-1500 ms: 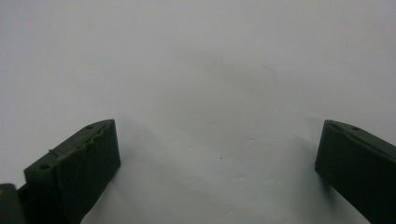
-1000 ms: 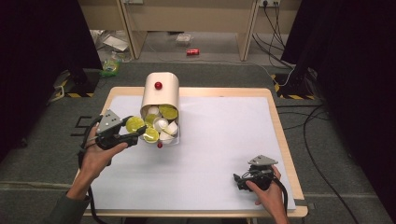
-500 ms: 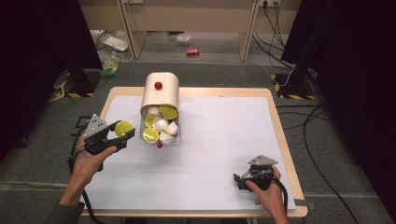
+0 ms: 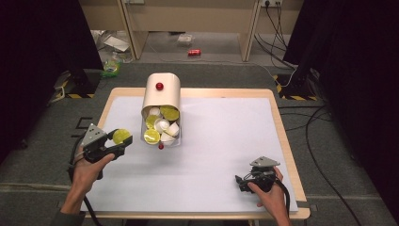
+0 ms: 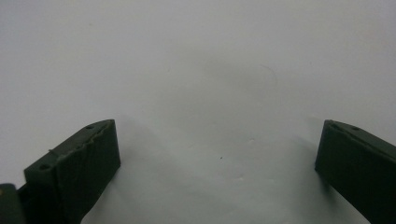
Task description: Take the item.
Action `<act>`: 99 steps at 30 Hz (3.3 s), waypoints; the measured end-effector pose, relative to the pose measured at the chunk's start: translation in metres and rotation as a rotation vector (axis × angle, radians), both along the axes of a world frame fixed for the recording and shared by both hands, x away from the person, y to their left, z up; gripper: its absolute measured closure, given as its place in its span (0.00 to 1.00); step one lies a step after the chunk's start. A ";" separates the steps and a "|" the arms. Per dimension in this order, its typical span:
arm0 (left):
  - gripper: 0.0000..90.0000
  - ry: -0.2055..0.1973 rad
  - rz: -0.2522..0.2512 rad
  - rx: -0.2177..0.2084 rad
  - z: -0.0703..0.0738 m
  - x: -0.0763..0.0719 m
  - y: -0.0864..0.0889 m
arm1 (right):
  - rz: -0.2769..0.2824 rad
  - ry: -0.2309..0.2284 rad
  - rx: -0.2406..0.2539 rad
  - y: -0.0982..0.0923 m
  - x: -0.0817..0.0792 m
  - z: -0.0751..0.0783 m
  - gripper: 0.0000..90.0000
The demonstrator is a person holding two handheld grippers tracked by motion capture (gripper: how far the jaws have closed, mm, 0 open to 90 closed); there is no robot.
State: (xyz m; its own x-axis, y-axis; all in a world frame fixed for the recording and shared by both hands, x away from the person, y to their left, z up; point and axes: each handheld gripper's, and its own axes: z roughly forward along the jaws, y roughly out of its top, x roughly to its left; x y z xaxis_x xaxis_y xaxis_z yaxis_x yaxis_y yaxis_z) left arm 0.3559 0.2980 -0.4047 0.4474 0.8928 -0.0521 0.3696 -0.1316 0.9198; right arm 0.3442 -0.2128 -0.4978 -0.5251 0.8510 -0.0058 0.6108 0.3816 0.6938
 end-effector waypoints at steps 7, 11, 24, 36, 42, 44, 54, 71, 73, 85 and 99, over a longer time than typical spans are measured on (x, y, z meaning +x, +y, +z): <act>0.44 0.005 0.011 -0.009 -0.010 0.001 0.003 | 0.000 0.000 0.000 0.000 0.000 0.000 0.00; 0.44 0.011 0.017 -0.010 -0.015 0.001 0.004 | 0.000 0.000 0.000 0.000 0.000 0.000 0.00; 0.44 0.041 0.032 -0.014 -0.037 -0.002 0.006 | 0.000 0.000 0.000 0.000 0.000 0.000 0.00; 0.44 0.068 0.048 -0.001 -0.058 -0.002 0.007 | 0.000 0.000 0.000 0.000 0.000 0.000 0.00; 0.44 0.078 0.052 0.005 -0.066 -0.002 0.008 | 0.000 0.000 0.000 0.000 0.000 0.000 0.00; 0.44 0.083 0.053 0.008 -0.068 -0.002 0.008 | 0.002 -0.002 -0.002 0.000 0.000 0.000 0.00; 0.44 0.113 0.053 0.025 -0.078 -0.001 0.007 | 0.000 0.000 0.000 0.000 0.000 0.000 0.00; 0.44 0.158 0.052 0.043 -0.091 -0.001 0.006 | 0.000 0.000 0.000 0.000 0.000 0.000 0.00; 0.44 0.165 0.052 0.046 -0.092 -0.001 0.006 | 0.003 -0.003 -0.002 0.000 0.000 0.000 0.00; 0.42 0.182 0.053 0.053 -0.095 -0.001 0.005 | 0.002 -0.004 -0.002 0.000 0.000 0.000 0.00; 0.22 0.158 0.058 0.058 -0.090 -0.006 0.003 | 0.000 -0.001 0.000 0.000 0.000 0.000 0.00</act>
